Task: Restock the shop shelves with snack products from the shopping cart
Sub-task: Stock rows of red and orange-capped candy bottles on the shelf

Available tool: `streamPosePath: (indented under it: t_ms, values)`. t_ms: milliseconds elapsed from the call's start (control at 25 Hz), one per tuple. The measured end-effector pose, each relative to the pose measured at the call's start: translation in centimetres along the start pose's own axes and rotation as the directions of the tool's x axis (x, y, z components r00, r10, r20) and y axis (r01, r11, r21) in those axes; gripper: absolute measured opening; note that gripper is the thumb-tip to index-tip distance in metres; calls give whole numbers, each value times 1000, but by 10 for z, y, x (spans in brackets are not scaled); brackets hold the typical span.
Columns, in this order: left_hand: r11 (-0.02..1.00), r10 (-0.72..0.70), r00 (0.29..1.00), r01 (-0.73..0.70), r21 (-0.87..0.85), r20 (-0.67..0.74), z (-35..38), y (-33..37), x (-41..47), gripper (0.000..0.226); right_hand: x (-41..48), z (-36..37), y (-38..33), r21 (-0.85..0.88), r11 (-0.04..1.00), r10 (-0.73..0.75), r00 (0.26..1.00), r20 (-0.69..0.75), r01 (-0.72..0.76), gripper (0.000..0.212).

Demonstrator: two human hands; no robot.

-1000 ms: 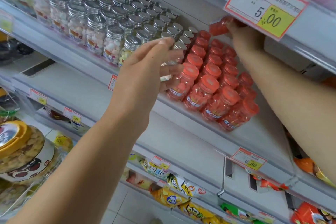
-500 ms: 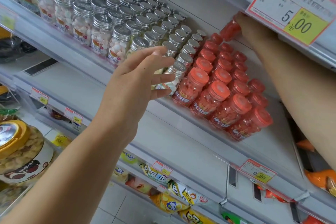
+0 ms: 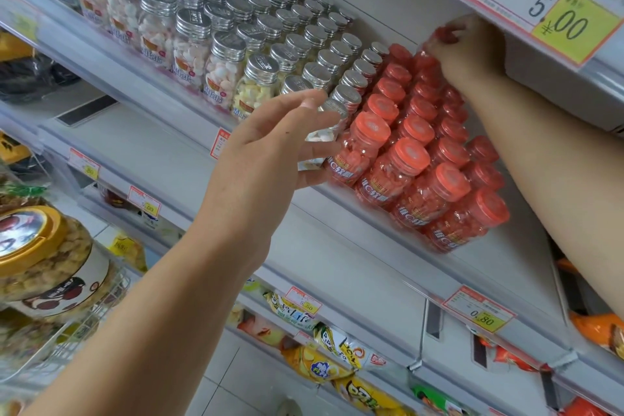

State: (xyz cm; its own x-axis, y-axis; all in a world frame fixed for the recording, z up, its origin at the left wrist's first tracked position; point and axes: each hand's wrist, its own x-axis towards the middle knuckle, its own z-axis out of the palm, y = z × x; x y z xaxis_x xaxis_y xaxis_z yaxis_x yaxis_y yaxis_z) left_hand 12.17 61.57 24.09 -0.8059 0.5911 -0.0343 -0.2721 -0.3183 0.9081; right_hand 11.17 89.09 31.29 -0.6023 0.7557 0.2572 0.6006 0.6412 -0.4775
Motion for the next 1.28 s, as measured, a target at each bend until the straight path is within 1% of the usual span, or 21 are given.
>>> streamPosePath:
  t_ms: [80, 160, 280, 360, 400, 480, 760, 800, 840, 920, 960, 1000, 1120, 1240, 1280]
  values:
    - [1000, -1, 1000, 1, 10, -1, 1, -2, -2, 21, 6, 7, 4, -36, 999, 2, 996, 93, 1, 40]
    - [1000, -2, 1000, 2, 16, -1, 1, -3, -4, 22, 13, 12, 7, -84, 996, -9, 989, 148, 21, 36]
    - [1000, 0, 1000, 0, 27, -9, 0, -4, -6, 23, 19, 14, 6, -149, 986, -50, 990, 131, 69, 40]
    - [1000, 1, 1000, -1, 24, -22, -1, -2, -7, 22, 22, 16, -2, -132, 978, -145, 979, 145, 164, 40]
    - [1000, 3, 1000, -2, 22, -26, -2, -1, -7, 22, 22, 19, -7, -123, 968, -191, 962, 194, 217, 39]
    - [1000, 9, 1000, -8, 23, -30, -3, -1, -7, 22, 25, 24, -10, -136, 956, -217, 937, 275, 261, 39]
    - [999, -16, 999, 17, 38, -27, -3, -3, -11, 23, 26, 22, 1, -149, 970, -139, 938, 316, 194, 38]
    - [999, -17, 1000, 18, 43, -26, -3, -3, -11, 23, 26, 22, 2, -140, 973, -139, 948, 288, 186, 38]
    - [999, -16, 1000, 17, 46, -24, -2, -3, -11, 22, 27, 21, 4, -128, 980, -121, 967, 223, 152, 39]
    - [999, -18, 1000, 19, 47, -14, 1, -3, -11, 22, 26, 15, 9, -121, 992, -27, 996, 79, 37, 42]
    - [999, -20, 1000, 20, 47, -10, 3, -3, -11, 22, 24, 11, 13, -151, 988, 37, 997, 66, -27, 42]
    - [999, -22, 1000, 22, 45, -8, 4, -3, -11, 22, 22, 7, 16, -160, 985, 70, 995, 70, -58, 41]
    - [998, -35, 999, 35, 43, 0, 6, -2, -10, 21, 15, 4, 23, -121, 989, 96, 990, 104, -83, 41]
    - [998, -49, 999, 49, 50, -4, 10, -3, -9, 19, 3, -8, 29, -69, 996, 69, 994, 80, -64, 42]
    - [997, -54, 999, 54, 48, -8, 11, -2, -9, 18, -6, -16, 31, -54, 997, 57, 994, 93, -52, 42]
